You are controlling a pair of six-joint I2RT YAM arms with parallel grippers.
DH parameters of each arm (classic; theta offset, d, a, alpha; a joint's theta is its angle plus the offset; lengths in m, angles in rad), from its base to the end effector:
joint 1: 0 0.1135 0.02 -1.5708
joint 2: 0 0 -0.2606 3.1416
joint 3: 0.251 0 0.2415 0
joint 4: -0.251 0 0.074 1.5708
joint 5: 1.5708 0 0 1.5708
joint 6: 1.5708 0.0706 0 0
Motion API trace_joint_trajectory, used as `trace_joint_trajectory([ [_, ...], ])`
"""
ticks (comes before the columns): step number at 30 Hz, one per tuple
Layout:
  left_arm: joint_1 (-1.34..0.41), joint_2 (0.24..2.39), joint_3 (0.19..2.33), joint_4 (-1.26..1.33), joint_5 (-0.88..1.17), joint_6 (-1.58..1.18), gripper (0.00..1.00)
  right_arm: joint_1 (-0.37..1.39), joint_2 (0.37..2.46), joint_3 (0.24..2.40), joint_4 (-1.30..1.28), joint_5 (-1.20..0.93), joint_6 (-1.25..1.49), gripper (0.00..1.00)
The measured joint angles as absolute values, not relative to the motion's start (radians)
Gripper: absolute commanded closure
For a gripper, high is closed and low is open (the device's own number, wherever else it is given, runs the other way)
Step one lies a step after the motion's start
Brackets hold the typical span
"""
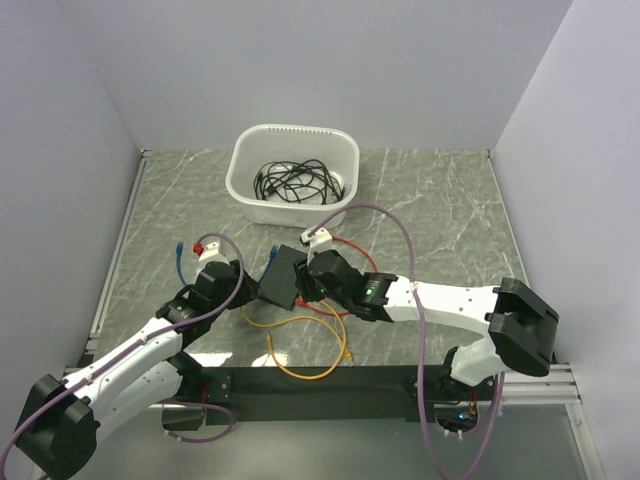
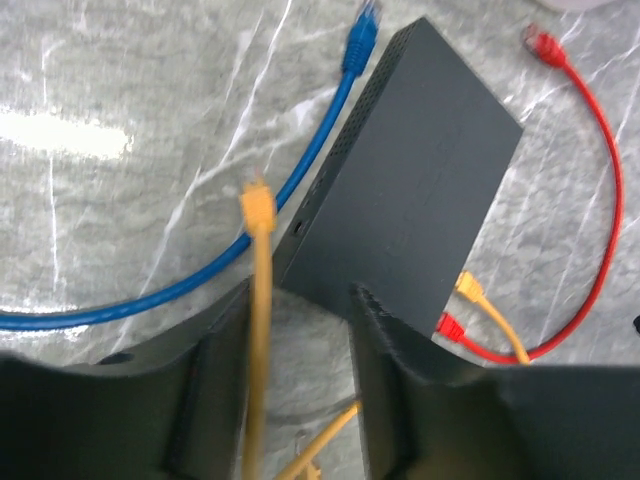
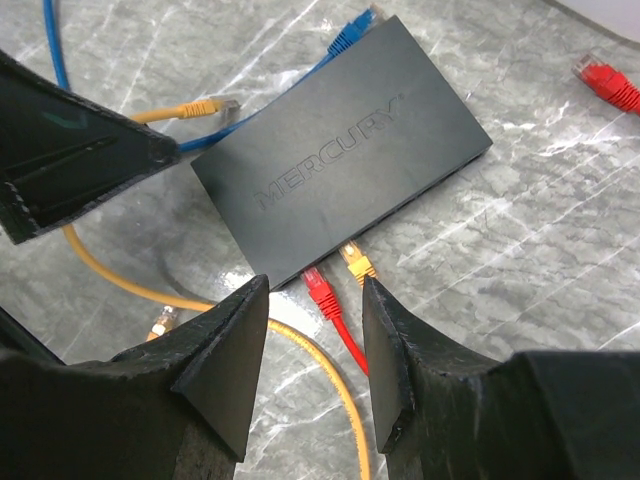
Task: Insert the plug into the switch port
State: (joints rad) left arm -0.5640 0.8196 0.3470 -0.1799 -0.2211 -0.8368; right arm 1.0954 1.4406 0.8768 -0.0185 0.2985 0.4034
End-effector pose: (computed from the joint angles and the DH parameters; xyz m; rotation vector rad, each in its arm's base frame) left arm 0.1699 -0.0892 0.1641 -0.4289 2.2156 -0.5268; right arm 0.1714 0.2876 0.2198 -0.5704 2.1005 0.5575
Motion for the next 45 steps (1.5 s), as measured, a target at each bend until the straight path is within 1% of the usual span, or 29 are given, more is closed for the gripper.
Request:
trace_joint_trajectory([
  [2,-0.564,0.82,0.347,-0.193,-0.216,-0.846,0.65,1.095,1.447,0.877,-0.019,0.298,0.404,0.5],
  [3,-0.564,0.82,0.347,-0.2,-0.215,-0.852,0.75,1.095,1.45,0.877,-0.019,0.298,0.405,0.5],
  [4,-0.564,0.82,0.347,-0.205,-0.214,-0.857,0.82,1.095,1.452,0.877,-0.019,0.297,0.405,0.5],
  [6,-0.564,0.822,0.347,-0.208,-0.213,-0.862,0.99,1.095,1.458,0.877,-0.018,0.294,0.408,0.5],
  [9,-0.564,0.822,0.347,-0.208,-0.211,-0.859,0.99,1.095,1.473,0.881,-0.019,0.279,0.417,0.5],
  [14,-0.564,0.785,0.347,-0.197,-0.204,-0.848,1.0,1.092,1.501,0.929,-0.027,0.187,0.468,0.48],
  [17,-0.565,0.716,0.342,-0.177,-0.203,-0.831,1.0,1.076,1.516,0.999,-0.022,0.083,0.522,0.47],
  [21,-0.572,0.609,0.329,-0.161,-0.207,-0.805,0.99,1.04,1.575,1.149,-0.02,-0.044,0.588,0.47],
  [26,-0.584,0.513,0.307,-0.154,-0.208,-0.781,1.0,1.021,1.642,1.235,-0.002,-0.149,0.652,0.46],
  [33,-0.594,0.442,0.292,-0.164,-0.212,-0.765,0.99,1.021,1.742,1.271,-0.024,-0.214,0.701,0.47],
  [45,-0.596,0.415,0.267,-0.168,-0.251,-0.76,0.99,0.992,1.829,1.362,-0.076,-0.286,0.718,0.46],
])
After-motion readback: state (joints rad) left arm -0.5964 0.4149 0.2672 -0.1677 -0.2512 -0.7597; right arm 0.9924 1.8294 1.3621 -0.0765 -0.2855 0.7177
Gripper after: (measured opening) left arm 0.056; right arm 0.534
